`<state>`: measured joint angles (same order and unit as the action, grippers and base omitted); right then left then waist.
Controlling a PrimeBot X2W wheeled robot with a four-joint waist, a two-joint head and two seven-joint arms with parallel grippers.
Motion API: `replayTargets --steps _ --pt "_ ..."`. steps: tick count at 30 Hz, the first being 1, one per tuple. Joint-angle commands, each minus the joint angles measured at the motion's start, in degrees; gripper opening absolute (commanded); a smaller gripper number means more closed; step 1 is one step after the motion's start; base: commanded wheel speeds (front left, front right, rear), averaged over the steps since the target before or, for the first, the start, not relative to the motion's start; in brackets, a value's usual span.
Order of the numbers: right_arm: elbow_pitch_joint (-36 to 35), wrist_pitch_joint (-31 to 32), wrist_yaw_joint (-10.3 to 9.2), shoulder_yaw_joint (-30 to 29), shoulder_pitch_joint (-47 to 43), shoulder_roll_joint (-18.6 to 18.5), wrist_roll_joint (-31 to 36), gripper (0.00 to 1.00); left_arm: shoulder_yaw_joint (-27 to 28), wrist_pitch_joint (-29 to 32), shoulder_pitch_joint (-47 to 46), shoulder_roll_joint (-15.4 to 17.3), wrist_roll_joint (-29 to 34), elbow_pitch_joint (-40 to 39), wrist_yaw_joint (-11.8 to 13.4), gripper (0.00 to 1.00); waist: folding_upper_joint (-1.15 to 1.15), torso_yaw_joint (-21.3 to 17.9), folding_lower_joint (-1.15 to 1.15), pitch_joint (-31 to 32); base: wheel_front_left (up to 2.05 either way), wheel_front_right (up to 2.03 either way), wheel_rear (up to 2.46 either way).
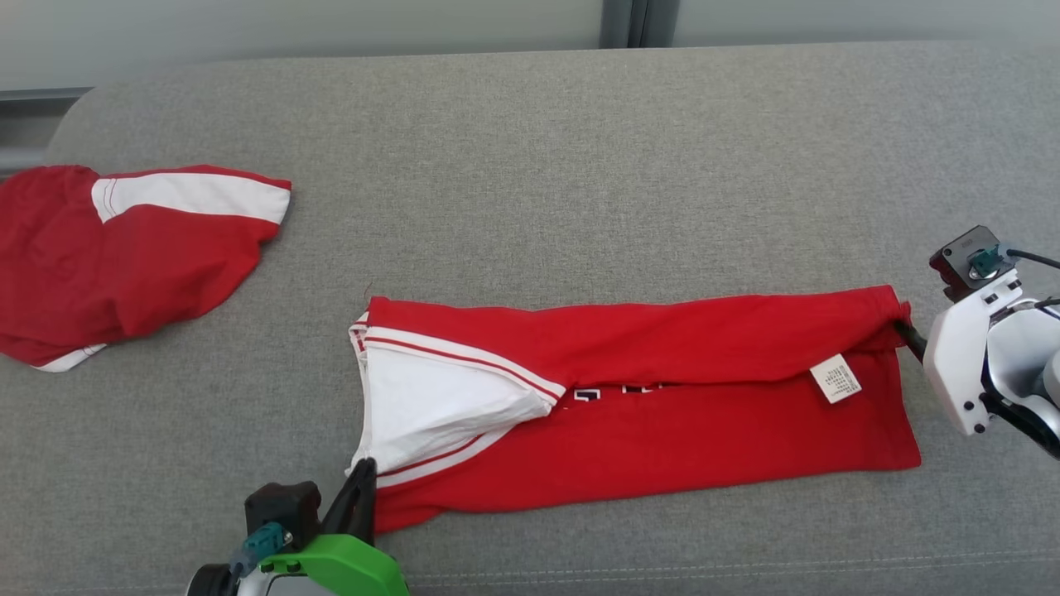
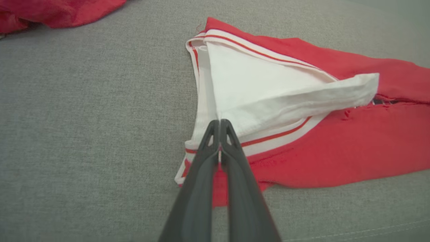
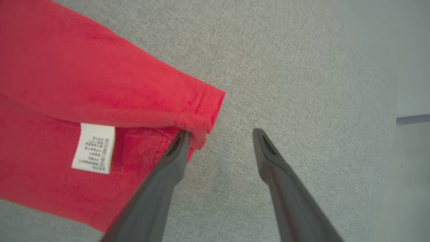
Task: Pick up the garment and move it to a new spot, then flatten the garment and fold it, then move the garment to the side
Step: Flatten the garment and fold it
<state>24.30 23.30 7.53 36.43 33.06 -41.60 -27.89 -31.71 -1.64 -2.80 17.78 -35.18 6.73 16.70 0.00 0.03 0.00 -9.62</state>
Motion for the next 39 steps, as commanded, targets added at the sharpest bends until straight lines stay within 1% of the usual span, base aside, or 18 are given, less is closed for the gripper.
replayTargets --steps 1,2,7,9,12,14,15,16,18,19,21,23,24,26,30,33,35,39 --pt "0.21 -0.44 -0.08 -0.54 0.21 0.51 -0.02 1.00 -0.11 -0.27 0.66 0.19 0.72 0.39 0.18 0.72 0.00 0.01 0.00 0.27 0.00 0.00 0.00" --pt "0.05 -0.93 -0.08 -0.92 0.12 0.68 0.16 1.00 -0.43 -0.06 0.83 0.18 0.70 0.82 0.29 1.00 0.00 0.01 0.00 0.43 0.00 0.00 0.00" --pt "-0.75 -2.91 -0.08 -3.96 -1.77 1.92 1.00 1.00 -1.00 -0.01 1.53 0.19 0.76 2.58 0.33 1.00 0.00 0.08 0.00 1.59 0.00 0.00 0.00" --pt "-1.24 -3.69 -0.08 -5.40 -3.09 2.30 1.11 1.00 -0.97 -0.29 1.66 0.69 0.78 3.14 0.19 1.00 0.00 0.16 0.00 2.14 0.00 0.00 0.00" --pt "-1.71 -5.44 -0.08 -9.01 -5.77 3.27 1.44 1.00 -0.15 -1.69 2.19 1.42 0.68 3.33 0.29 1.00 0.00 0.46 0.00 3.18 0.00 0.00 0.00" --pt "-2.00 -7.12 -0.08 -12.52 -7.89 4.71 1.76 1.00 0.65 -3.32 2.35 1.99 0.93 3.06 0.32 1.00 0.00 0.67 0.00 3.96 0.00 0.00 0.00" --pt "-2.00 -7.12 -0.08 -12.52 -7.89 4.71 1.76 1.00 0.65 -3.32 2.35 1.99 0.93 3.06 0.32 1.00 0.00 0.67 0.00 3.96 0.00 0.00 0.00" --pt "-2.30 -9.04 -0.08 -16.75 -10.27 6.93 2.31 1.00 1.75 -5.63 2.25 2.56 1.25 2.73 0.43 1.00 0.00 0.82 0.00 4.75 0.00 0.00 0.00" --pt "-2.70 -11.00 -0.08 -21.25 -12.56 9.88 3.11 1.00 3.28 -8.19 2.32 2.73 1.21 2.71 1.06 1.00 0.00 0.82 0.00 5.52 0.00 0.00 0.00" --pt "-2.70 -11.00 -0.08 -21.25 -12.56 9.88 3.11 1.00 3.28 -8.19 2.32 2.73 1.21 2.71 1.06 1.00 0.00 0.82 0.00 5.52 0.00 0.00 0.00" --pt "-3.35 -12.77 -0.07 -25.29 -14.52 13.28 5.25 1.00 4.82 -10.20 2.71 2.52 0.79 2.66 1.64 1.00 0.00 0.58 0.00 6.22 0.00 0.00 0.00" --pt "-4.27 -14.29 -0.08 -28.87 -16.29 16.99 7.61 1.00 6.45 -11.73 2.88 1.86 0.32 1.87 1.60 1.00 0.00 0.32 0.00 7.00 0.00 0.00 0.00" --pt "-4.90 -15.01 -0.07 -30.16 -17.09 19.01 8.64 1.00 7.18 -12.28 2.93 1.79 0.45 1.42 1.91 1.00 0.00 0.20 0.00 7.31 0.00 0.00 0.00" --pt "-6.19 -16.63 -0.08 -32.56 -18.32 22.54 10.65 1.00 8.73 -12.95 3.16 1.49 0.24 0.49 1.75 1.00 0.00 0.01 0.00 7.94 0.00 0.00 0.00" --pt "-8.46 -20.38 -0.08 -36.61 -20.70 29.41 12.64 1.00 11.43 -13.54 2.70 0.51 0.59 -0.66 -0.17 1.00 0.00 -0.02 0.00 9.07 0.00 0.00 0.00" --pt "-9.56 -23.19 -0.07 -38.80 -22.26 33.08 13.15 1.00 13.73 -13.57 1.55 -0.80 1.58 -1.85 -2.40 1.00 0.00 0.44 0.00 9.84 0.00 0.00 0.00" --pt "-10.14 -24.90 -0.07 -39.91 -23.26 34.72 13.23 1.00 14.86 -13.56 1.34 -1.62 2.66 -2.03 -4.35 1.00 0.00 0.88 0.00 10.22 0.00 0.00 0.00" --pt "-11.09 -27.77 -0.06 -39.53 -25.33 36.87 12.13 1.00 17.49 -13.55 1.42 -3.56 4.98 -1.78 -8.54 1.00 0.00 1.52 0.00 10.91 0.00 0.00 0.00"
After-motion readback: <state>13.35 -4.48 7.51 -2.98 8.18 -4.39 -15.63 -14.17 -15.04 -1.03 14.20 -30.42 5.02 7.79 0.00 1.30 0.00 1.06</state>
